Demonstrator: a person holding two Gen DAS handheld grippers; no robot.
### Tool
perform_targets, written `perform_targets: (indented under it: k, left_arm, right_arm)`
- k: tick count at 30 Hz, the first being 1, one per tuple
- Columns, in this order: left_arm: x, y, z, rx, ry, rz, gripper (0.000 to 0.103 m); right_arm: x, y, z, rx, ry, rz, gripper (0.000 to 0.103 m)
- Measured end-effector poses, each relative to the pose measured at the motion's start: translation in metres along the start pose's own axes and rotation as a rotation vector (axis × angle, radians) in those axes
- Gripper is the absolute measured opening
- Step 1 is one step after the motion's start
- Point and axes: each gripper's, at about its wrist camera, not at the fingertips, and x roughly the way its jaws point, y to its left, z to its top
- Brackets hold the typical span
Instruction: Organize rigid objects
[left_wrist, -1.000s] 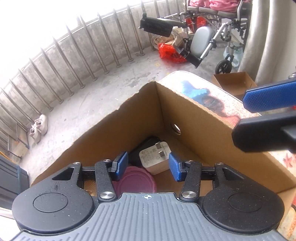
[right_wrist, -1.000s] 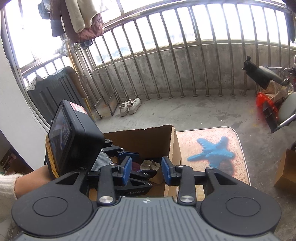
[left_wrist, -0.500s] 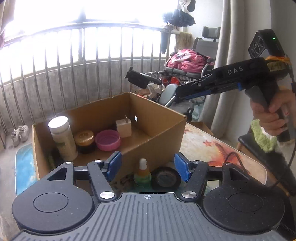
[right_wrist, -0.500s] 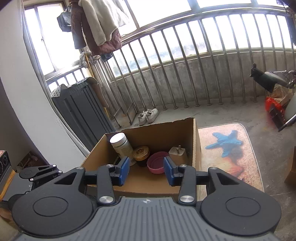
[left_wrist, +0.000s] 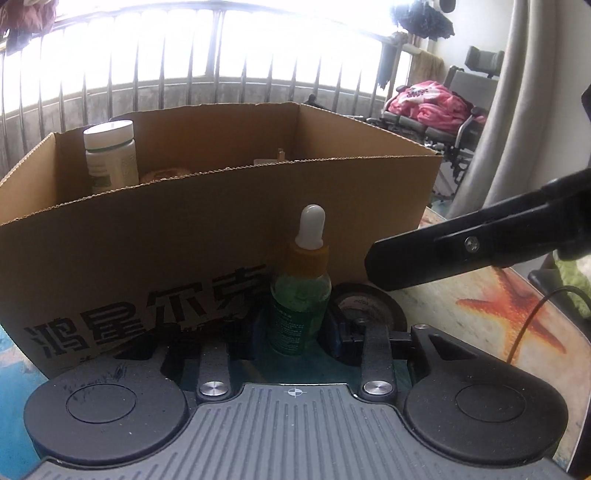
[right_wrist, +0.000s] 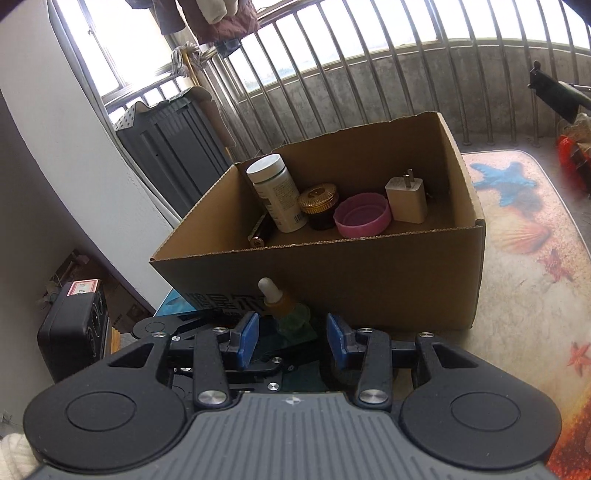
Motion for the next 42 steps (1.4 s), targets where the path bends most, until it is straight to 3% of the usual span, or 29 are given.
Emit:
perform_targets:
  k: [11, 12, 13, 14, 16, 21, 27, 32, 36, 40, 42]
  left_arm:
    - [-0.034, -0.006, -0.014, 0.015, 0.049, -0.019, 0.032]
    - [-0.037, -0.006, -0.014, 0.026, 0.047, -0.018, 0.032]
    - [-0.041, -0.006, -0.014, 0.035, 0.046, -0.012, 0.031]
    - [-0.044, -0.005, -0.014, 0.041, 0.047, -0.012, 0.031]
    - [-0.054, 0.0, -0.011, 0.035, 0.036, -0.029, 0.031]
    - [-0.095, 0.003, 0.017, 0.089, -0.046, -0.045, 0.031]
    - [-0.11, 0.023, 0.083, 0.164, -0.146, -0.028, 0.031]
    - [-0.056, 0.064, 0.133, 0.18, -0.033, -0.045, 0.031]
    - [0.005, 0.096, 0.145, 0.142, 0.108, -0.101, 0.031]
    - [0.051, 0.101, 0.142, 0.181, 0.243, -0.086, 0.031]
    - [0.067, 0.097, 0.137, 0.223, 0.288, -0.083, 0.031]
  right_arm:
    - [0.038, 0.031, -0.019, -0.112, 0.063, -0.022, 0.048]
    - [0.041, 0.034, -0.021, -0.128, 0.066, -0.04, 0.047]
    - [0.043, 0.036, -0.023, -0.144, 0.063, -0.03, 0.038]
    - [0.043, 0.039, -0.025, -0.15, 0.054, -0.005, 0.035]
    - [0.036, 0.049, -0.03, -0.168, 0.034, -0.004, 0.035]
    - [0.003, 0.071, -0.019, -0.209, -0.028, 0.039, 0.036]
    - [-0.028, 0.102, 0.043, -0.301, -0.137, 0.079, 0.036]
    - [0.009, 0.102, 0.108, -0.322, -0.129, 0.05, 0.036]
    - [0.064, 0.076, 0.143, -0.229, -0.018, 0.025, 0.036]
    - [0.116, 0.053, 0.151, -0.096, 0.1, -0.01, 0.036]
    - [0.129, 0.045, 0.147, -0.099, 0.125, -0.032, 0.036]
